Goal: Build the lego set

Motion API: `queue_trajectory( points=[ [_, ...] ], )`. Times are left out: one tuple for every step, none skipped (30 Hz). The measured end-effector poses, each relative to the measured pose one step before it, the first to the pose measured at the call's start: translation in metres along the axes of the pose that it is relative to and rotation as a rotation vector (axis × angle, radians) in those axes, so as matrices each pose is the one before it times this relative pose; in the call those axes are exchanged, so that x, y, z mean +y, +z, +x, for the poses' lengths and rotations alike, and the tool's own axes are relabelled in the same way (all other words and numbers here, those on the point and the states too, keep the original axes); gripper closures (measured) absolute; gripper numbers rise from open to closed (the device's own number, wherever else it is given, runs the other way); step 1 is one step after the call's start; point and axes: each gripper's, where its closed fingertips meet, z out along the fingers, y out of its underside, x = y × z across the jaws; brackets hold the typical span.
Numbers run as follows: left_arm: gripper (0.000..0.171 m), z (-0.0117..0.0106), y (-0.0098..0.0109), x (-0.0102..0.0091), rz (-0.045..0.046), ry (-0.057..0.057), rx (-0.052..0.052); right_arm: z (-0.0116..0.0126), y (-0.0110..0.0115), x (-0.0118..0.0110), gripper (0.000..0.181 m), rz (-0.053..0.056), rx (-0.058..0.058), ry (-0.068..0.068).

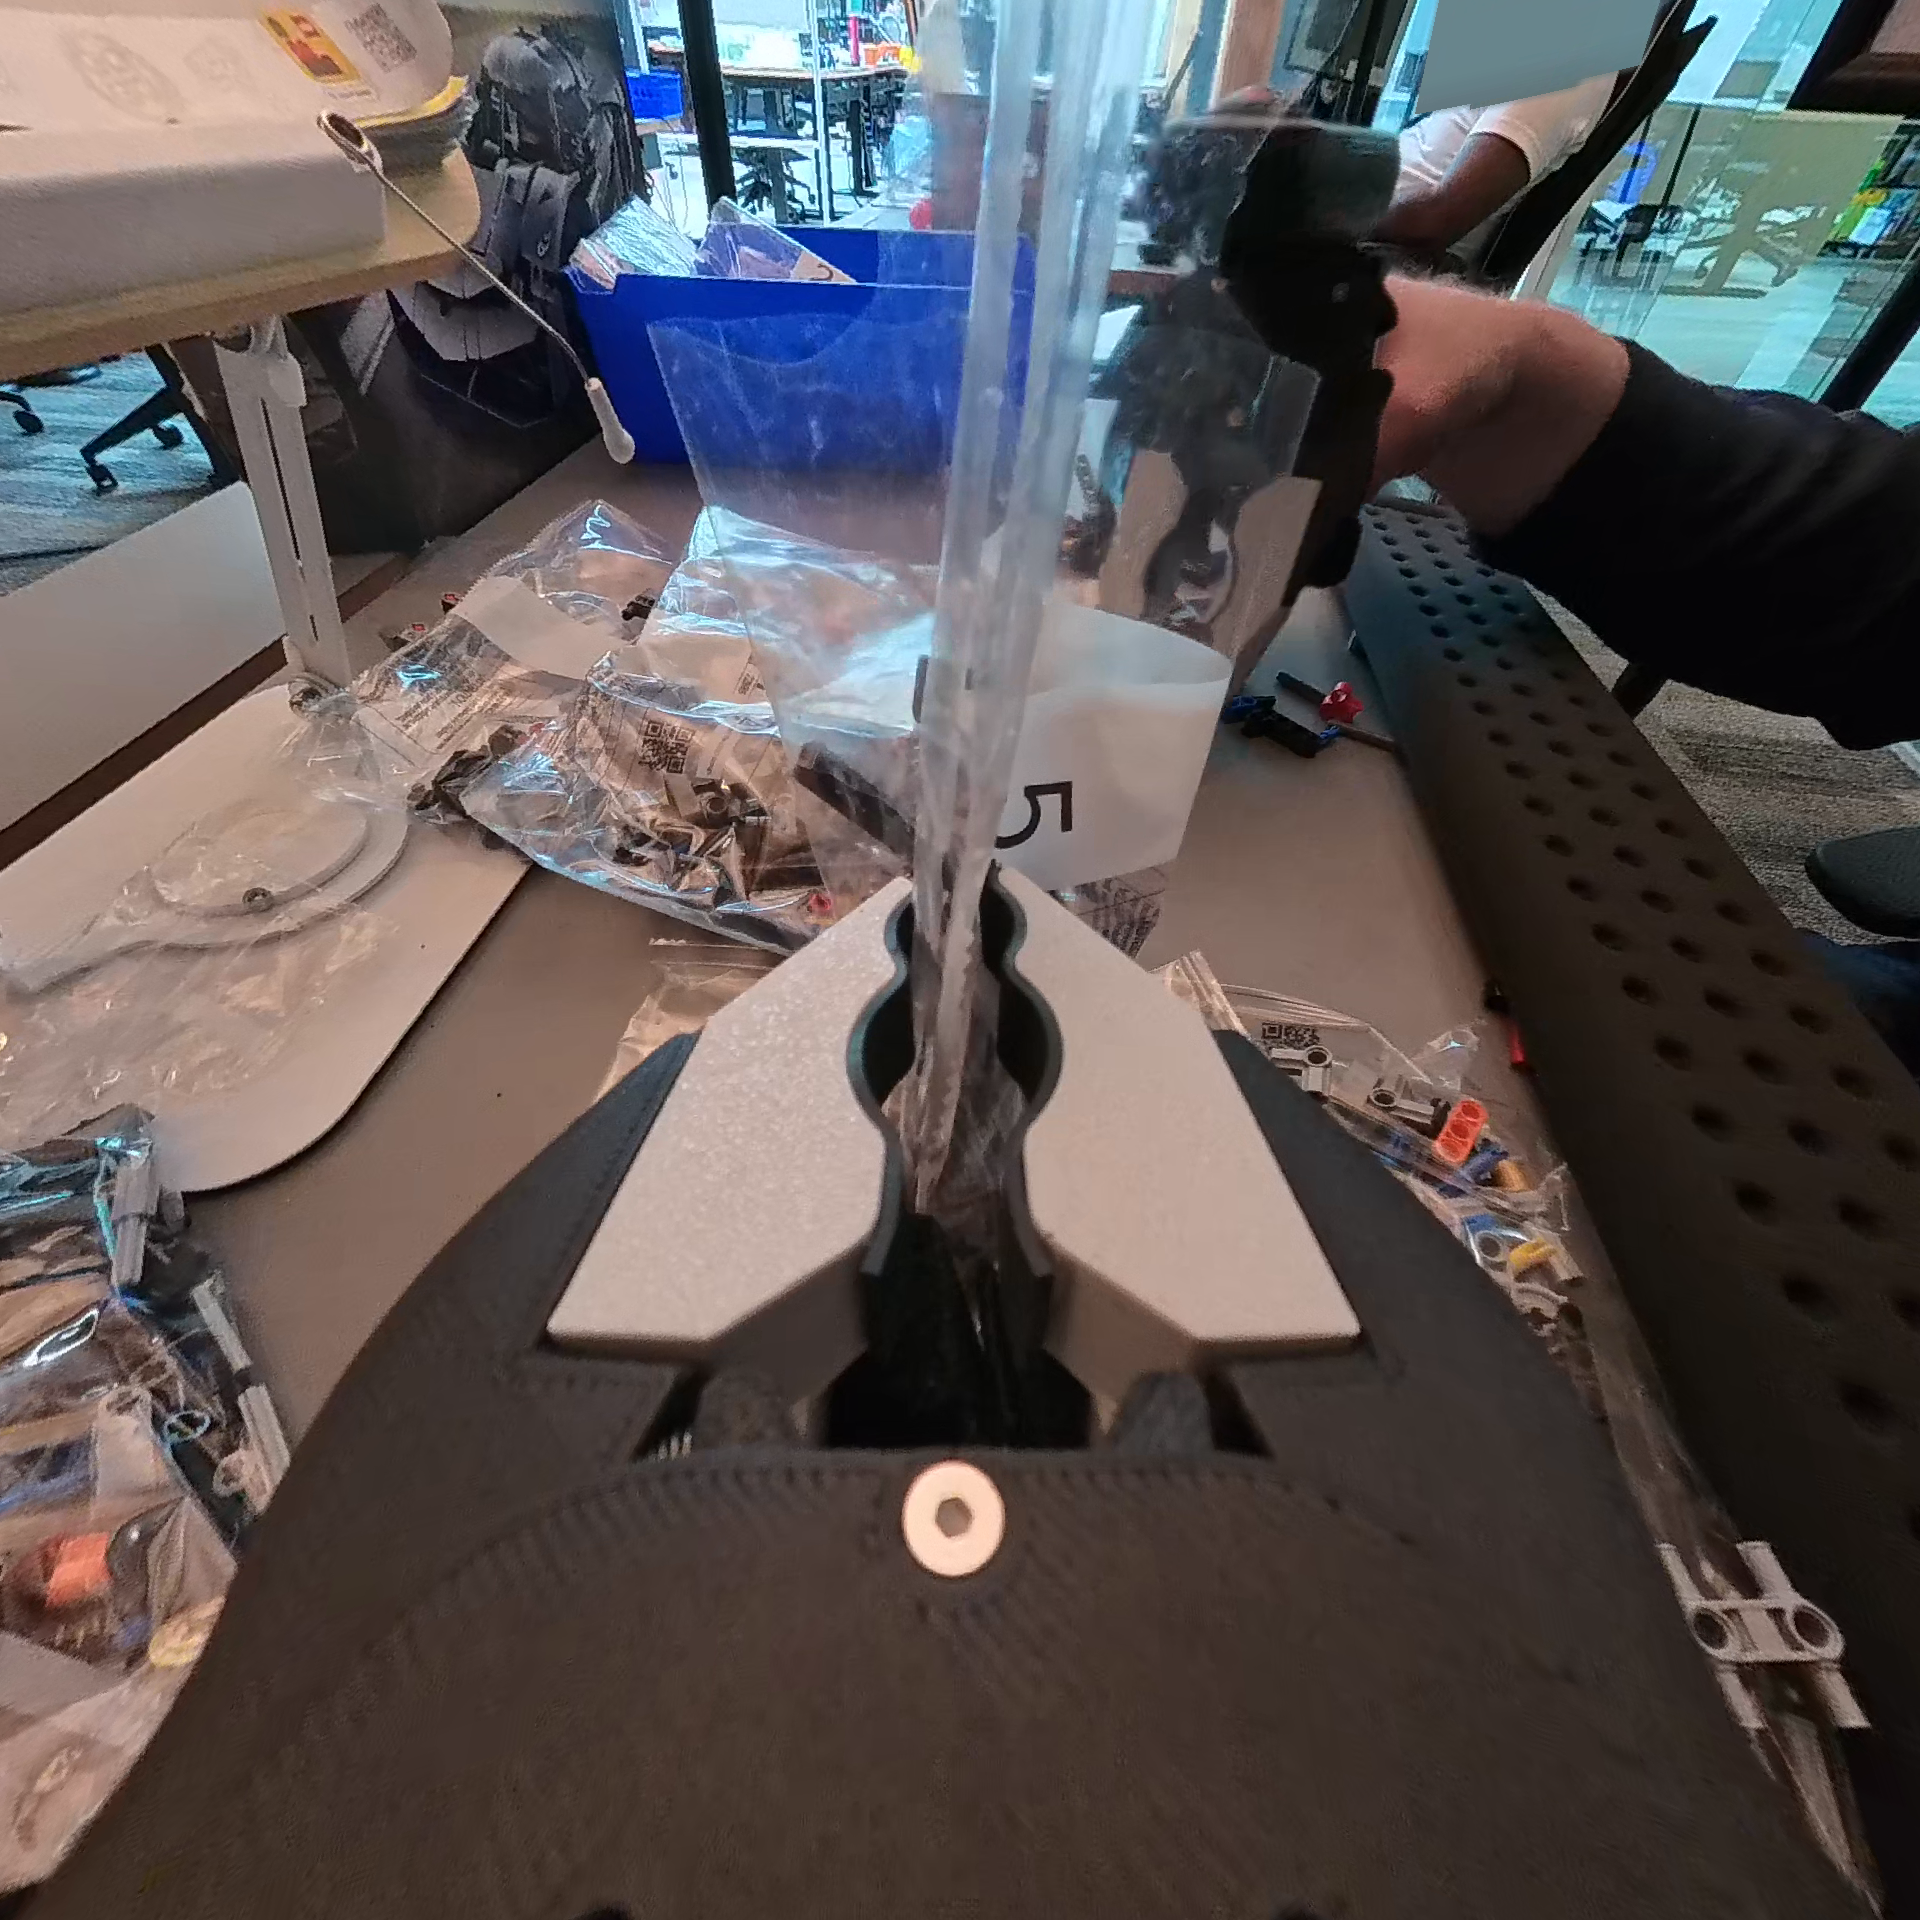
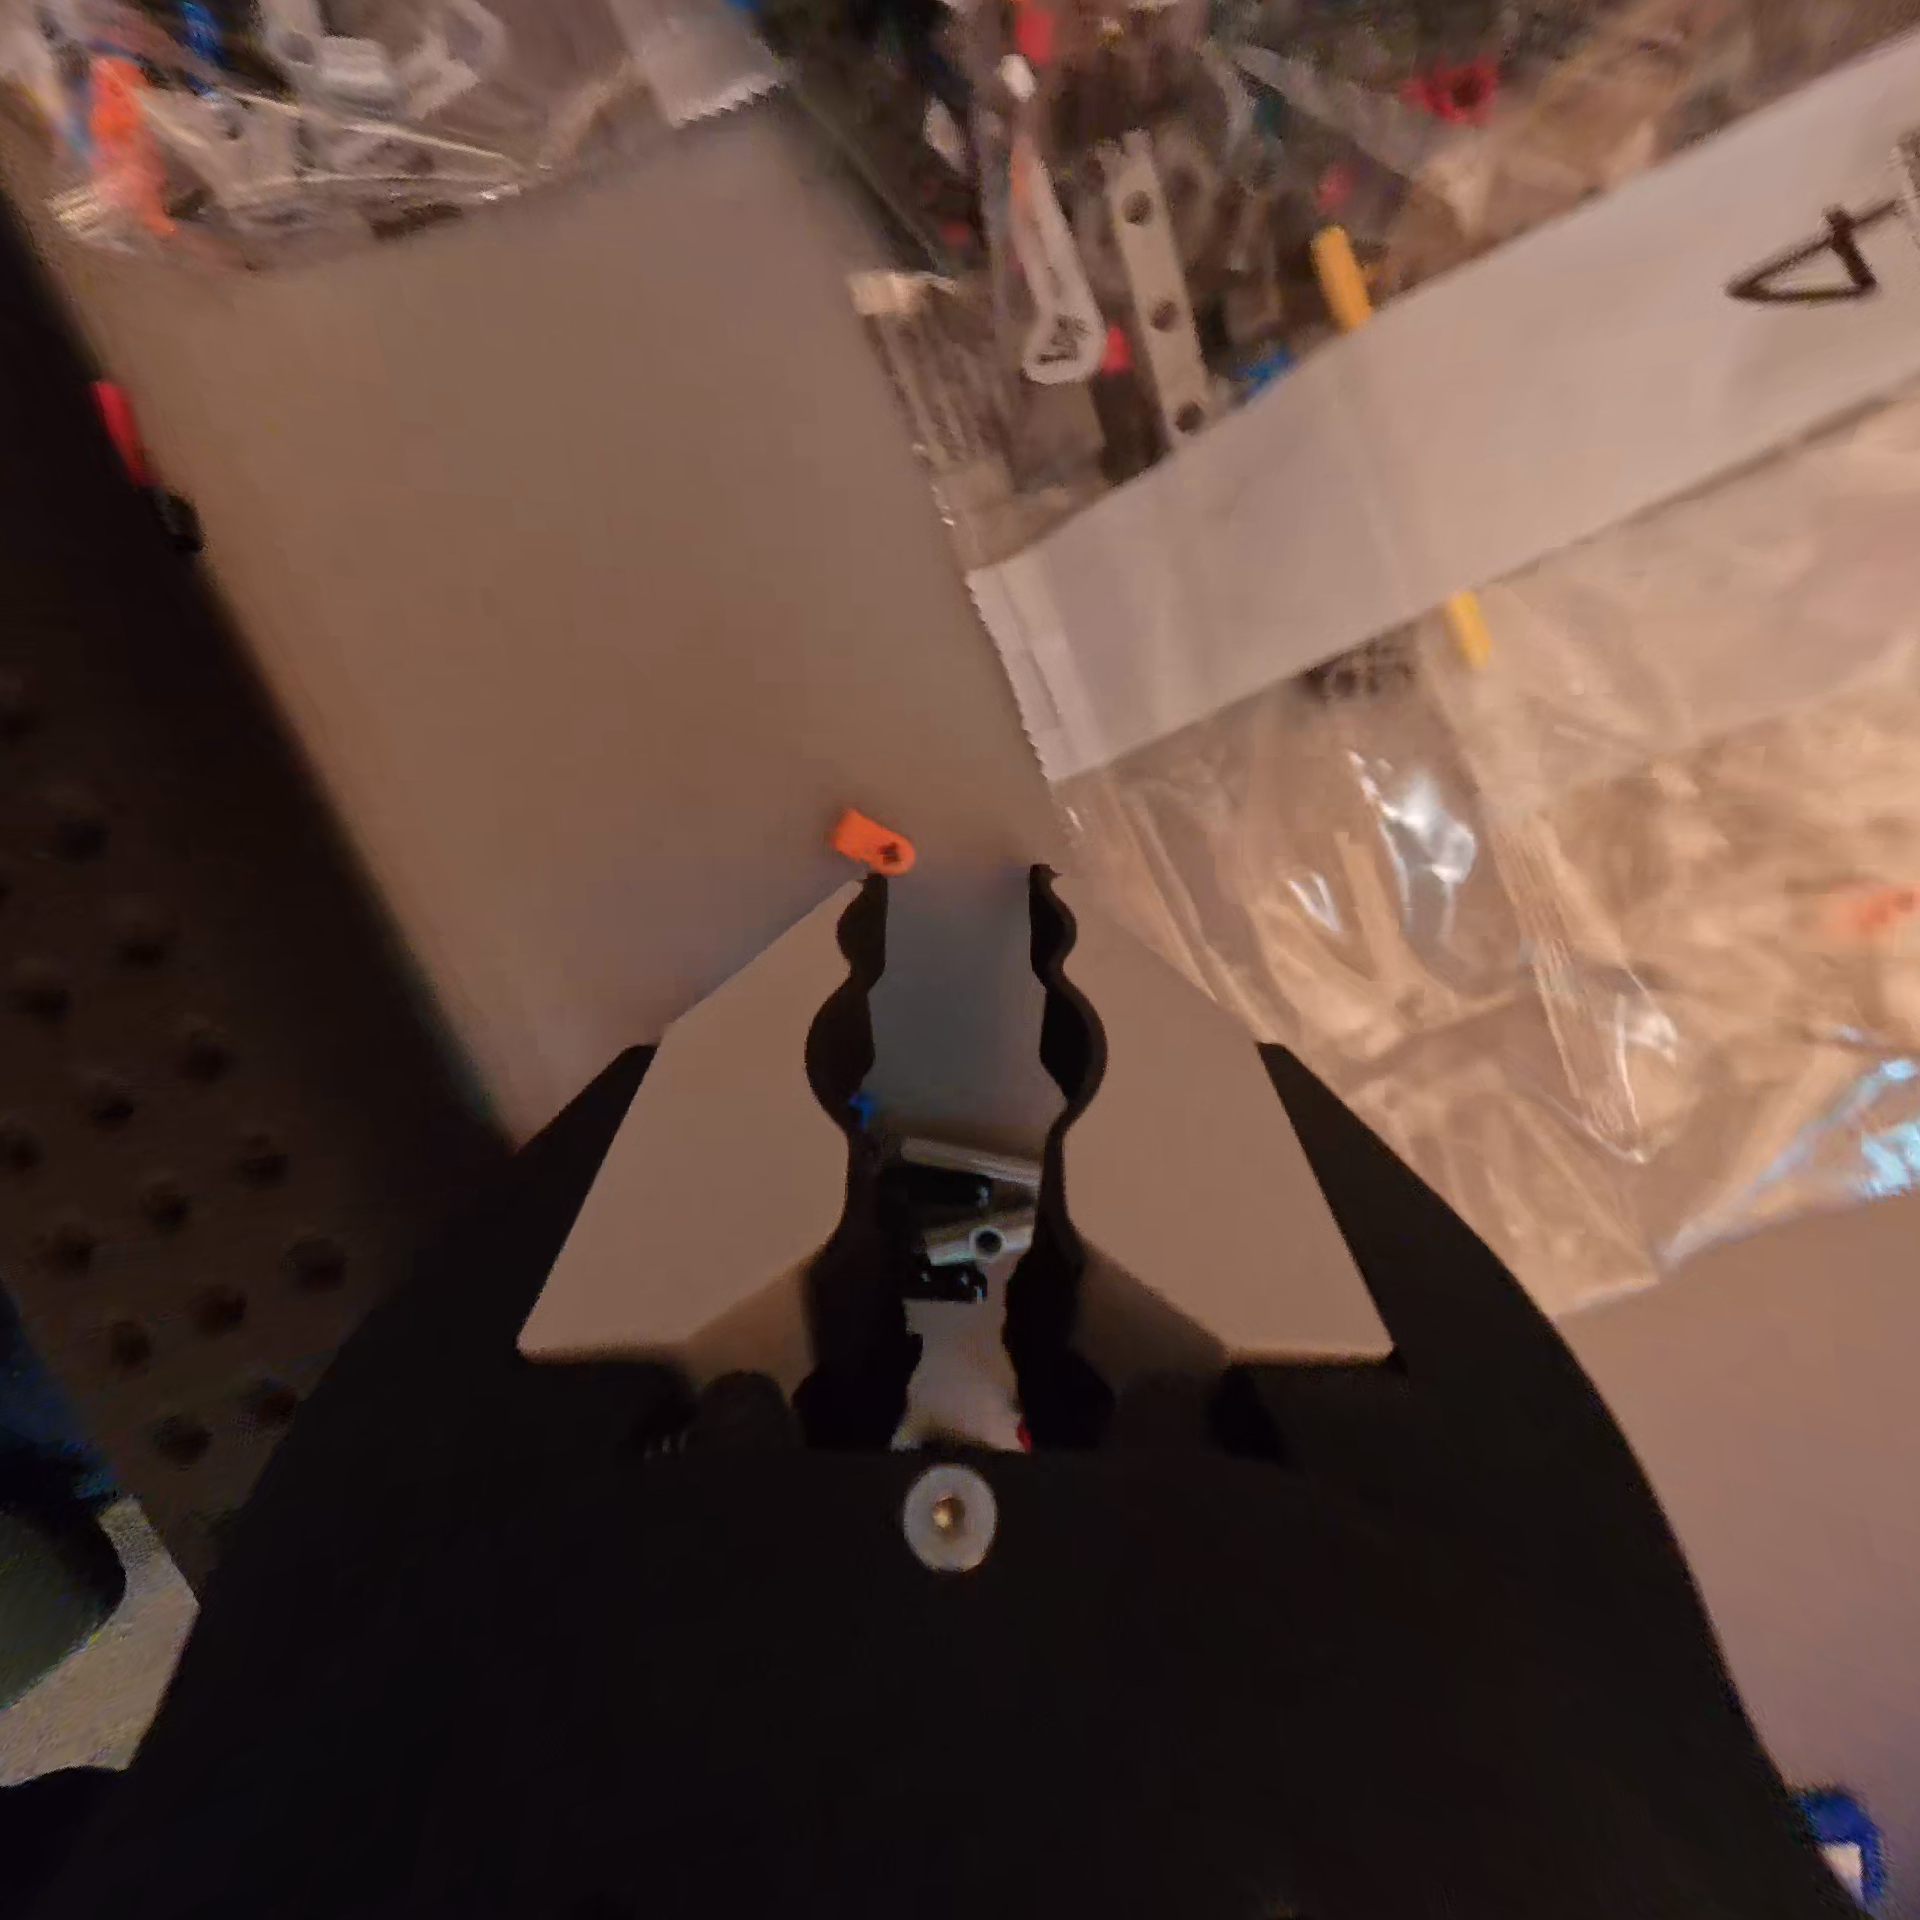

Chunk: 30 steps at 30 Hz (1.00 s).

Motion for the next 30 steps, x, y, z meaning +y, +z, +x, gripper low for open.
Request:
queue_trajectory(
  points=[
    [0.163,0.00005,0.00008,0.00001,-0.00029,0.0,0.0003,-0.0045,0.00266,-0.0014,0.153,-0.0041,-0.0151,-0.0172],
    [0.163,-0.00002,-0.00003,0.00006,-0.00043,0.0,-0.0001,-0.00249,0.00222,-0.00102,0.151,-0.0043,-0.0058,-0.0153],
    [0.163,0.00008,-0.0001,-0.00012,0.00038,0.0002,0.0,-0.00001,0.00074,-0.00111,0.151,0.0014,0.0064,-0.0127],
    [0.163,0.0,-0.00009,-0.00013,0.00044,0.0004,-0.0005,0.00008,0.00005,-0.00007,0.151,-0.0029,0.0018,-0.0047],
    [0.163,-0.00008,-0.00011,-0.00009,0.00016,-0.0001,-0.0006,-0.00002,-0.00037,-0.00038,0.154,0.0017,-0.001,-0.0014],
    [0.163,0.0,0.00006,-0.00011,-0.00009,0.0001,0.0,-0.00122,-0.00021,-0.00112,0.16,0.0061,-0.0067,-0.004],
    [0.163,0.0001,0.00006,-0.0001,-0.00017,0.0007,0.0003,-0.00096,0.00014,-0.00128,0.162,0.0044,-0.0001,-0.0076],
    [0.163,0.00012,-0.00002,0.00003,-0.00021,0.0004,0.0004,-0.00066,0.00042,-0.00066,0.163,0.0004,0.0068,-0.0119],
    [0.163,-0.00014,0.00008,0.0,-0.00026,-0.0005,0.0002,-0.00111,0.0008,0.0003,0.166,-0.0062,0.0041,-0.011],
    [0.163,-0.00002,0.00003,0.0001,-0.00003,-0.0007,0.0002,-0.00095,0.00076,0.00052,0.169,-0.0069,0.0015,-0.0083],
    [0.163,-0.00001,0.00005,0.00006,-0.0006,0.0003,-0.0006,-0.00001,0.00006,-0.00012,0.174,0.0001,0.0031,-0.0038],
    [0.163,-0.00001,-0.0001,0.00003,0.0,0.0005,-0.0005,0.0002,0.00009,0.00004,0.175,-0.0008,0.001,-0.0002],
    [0.163,0.00003,0.00002,-0.00005,0.00034,-0.0003,0.0001,-0.00017,-0.00025,0.00027,0.175,-0.0024,-0.0035,0.0031],
    [0.163,-0.00009,-0.0001,0.00004,-0.00013,-0.0002,0.0,-0.00013,-0.00054,-0.00005,0.176,-0.002,-0.0023,0.0011],
    [0.163,-0.00003,0.00001,-0.00003,0.00017,-0.0003,0.0003,0.00095,-0.00111,-0.00071,0.176,-0.0002,0.0065,-0.0019],
    [0.163,-0.00003,-0.00001,0.00001,-0.00009,0.0002,-0.0001,0.00144,-0.00199,-0.00163,0.176,0.0029,0.0111,-0.0041],
    [0.163,0.00004,0.00006,-0.0001,-0.00013,0.0002,0.0003,0.00144,-0.00331,-0.00347,0.176,0.0092,0.0097,-0.0037],
    [0.163,0.00004,-0.00005,0.00008,0.00027,-0.0003,0.0002,0.00123,-0.00461,-0.00605,0.176,0.0203,0.0068,-0.0034],
    [0.163,-0.00009,0.0,0.00001,-0.00006,-0.0002,0.0,0.00059,-0.00564,-0.00922,0.176,0.0331,0.0018,-0.004],
    [0.163,-0.0001,-0.00009,0.00002,0.0,-0.0002,-0.0001,-0.00016,-0.00627,-0.01124,0.176,0.0367,-0.0036,-0.0053],
    [0.163,0.00004,-0.00021,-0.00007,0.00023,0.0003,-0.0002,0.00155,-0.00656,-0.01295,0.176,0.039,0.0095,-0.0097],
    [0.163,-0.00006,-0.00015,-0.00003,0.00057,0.0003,-0.0002,0.00341,-0.00696,-0.0149,0.176,0.0432,0.0223,-0.0124],
    [0.163,-0.00012,-0.00016,-0.00015,0.00075,-0.0004,-0.0003,0.00334,-0.00669,-0.01675,0.176,0.0484,0.0189,-0.01],
    [0.163,-0.00006,-0.00014,-0.00005,0.00074,-0.0004,0.0001,0.00238,-0.00588,-0.01765,0.176,0.0498,0.0095,-0.0085],
    [0.163,-0.00002,-0.00009,0.00001,0.00008,-0.0002,-0.0002,0.00248,-0.00485,-0.0183,0.176,0.0513,0.01,-0.0083],
    [0.163,0.00002,-0.00011,-0.0001,0.00019,0.0002,0.0002,0.0022,-0.0036,-0.01814,0.176,0.0492,0.0095,-0.0097],
    [0.163,0.00012,-0.00002,-0.0001,0.00008,0.0007,0.0005,0.00106,-0.0024,-0.01783,0.176,0.0478,0.0049,-0.0114],
    [0.163,0.00012,0.00009,-0.00001,-0.00008,0.0003,0.0003,-0.00012,-0.00076,-0.01672,0.176,0.0421,-0.0015,-0.0113],
    [0.163,0.00011,0.00014,-0.00011,0.00062,0.0003,0.0009,-0.001,0.00073,-0.01419,0.177,0.0301,-0.0059,-0.0103],
    [0.163,0.00013,0.00008,-0.00015,0.00019,0.0001,0.001,-0.00102,0.00212,-0.01064,0.177,0.0136,-0.006,-0.0108]
  ],
)
